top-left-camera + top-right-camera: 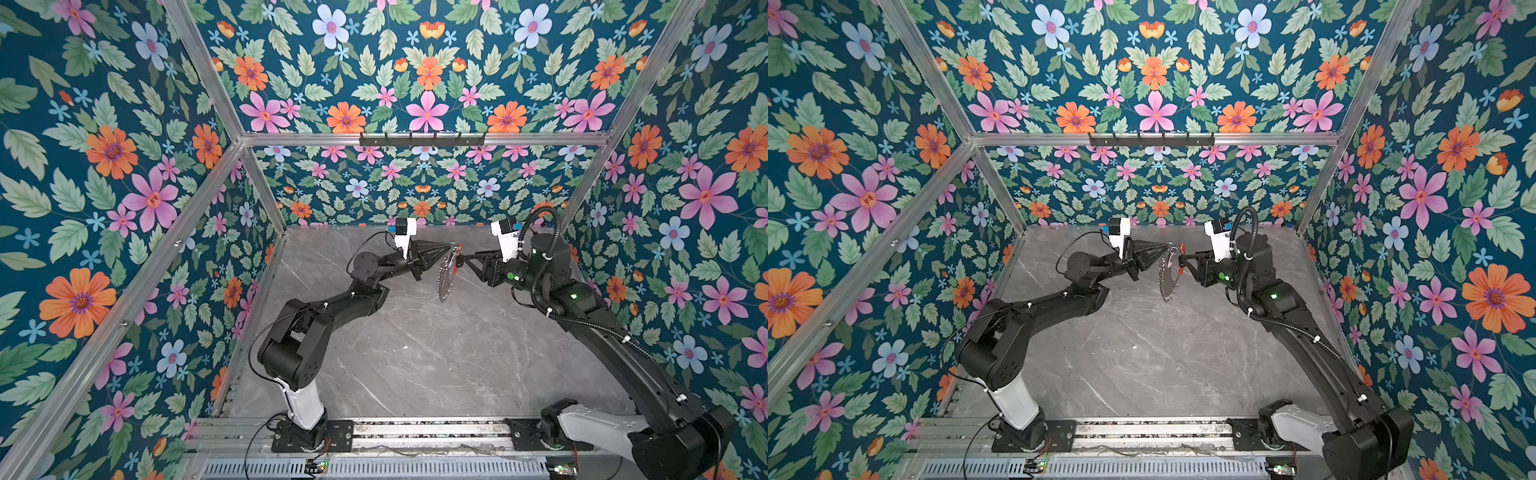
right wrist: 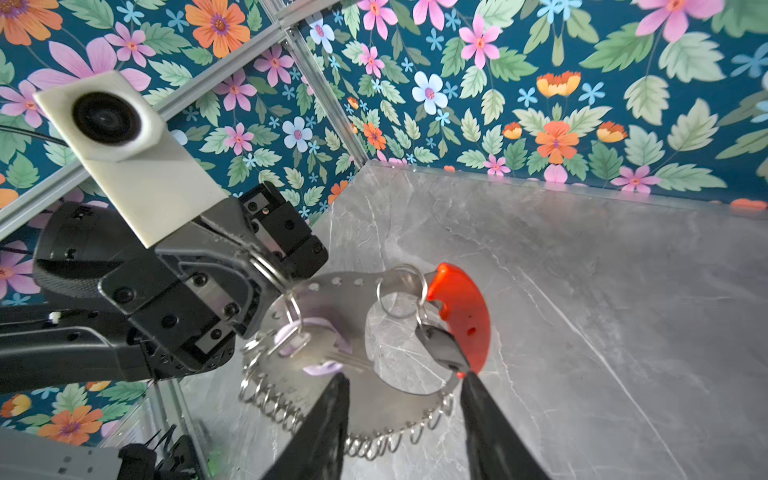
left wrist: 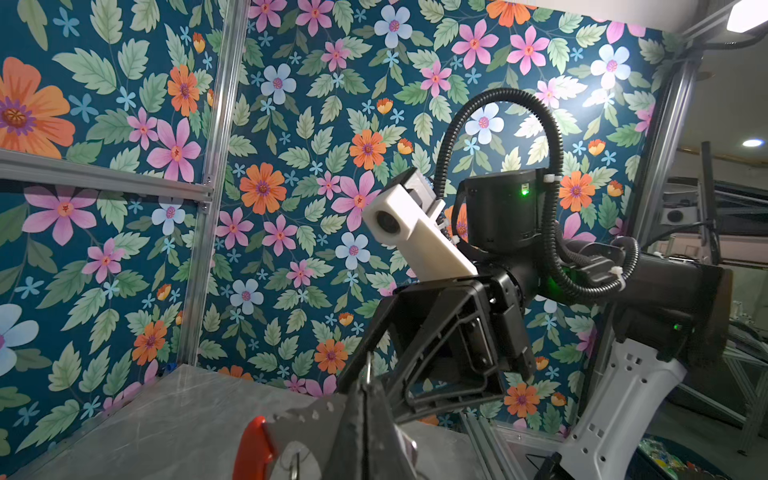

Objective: Put the keys on the keyring

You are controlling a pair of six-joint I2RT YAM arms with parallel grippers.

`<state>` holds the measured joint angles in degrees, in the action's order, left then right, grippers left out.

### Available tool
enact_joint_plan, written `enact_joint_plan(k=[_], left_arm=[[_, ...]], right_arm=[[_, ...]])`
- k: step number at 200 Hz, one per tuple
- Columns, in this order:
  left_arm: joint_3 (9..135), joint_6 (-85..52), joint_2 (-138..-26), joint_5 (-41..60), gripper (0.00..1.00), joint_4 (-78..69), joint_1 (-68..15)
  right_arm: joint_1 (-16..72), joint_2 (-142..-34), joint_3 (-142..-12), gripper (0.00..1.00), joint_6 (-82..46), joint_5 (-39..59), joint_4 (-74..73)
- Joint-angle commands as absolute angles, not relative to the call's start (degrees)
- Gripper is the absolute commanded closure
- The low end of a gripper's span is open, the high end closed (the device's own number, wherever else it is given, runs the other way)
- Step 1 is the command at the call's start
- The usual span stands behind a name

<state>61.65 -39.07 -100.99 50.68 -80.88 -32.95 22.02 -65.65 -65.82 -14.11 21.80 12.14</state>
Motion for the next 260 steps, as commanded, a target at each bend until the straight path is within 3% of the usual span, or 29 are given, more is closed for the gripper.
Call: enact_joint_plan(k=[1,139,216,260], left_arm=[[61.8,-40.9,-100.9,50.6,1.00,-84.9,-32.9],[62.2,-52.1,-101.9,46.0,1.00,-85.7,-32.9],[63.1,-58.3,-102.5,46.0,1.00,-89.3,-32.9],[63.8,-59.6,-102.9,46.5,1.00,-89.4,-33.0]], right_arm=[[22.1,-64.5,-65.8,0.54,-12.3,20.1,9.0],[22.1,-69.4,-66.9,0.55,-17.8,32.6,-5.5],[22.1,-72.5,-68.8,0.72,-18.6,35.7,-5.9],[22.1,-72.9,-68.9,0.75,-19.3,37.2,-7.2]])
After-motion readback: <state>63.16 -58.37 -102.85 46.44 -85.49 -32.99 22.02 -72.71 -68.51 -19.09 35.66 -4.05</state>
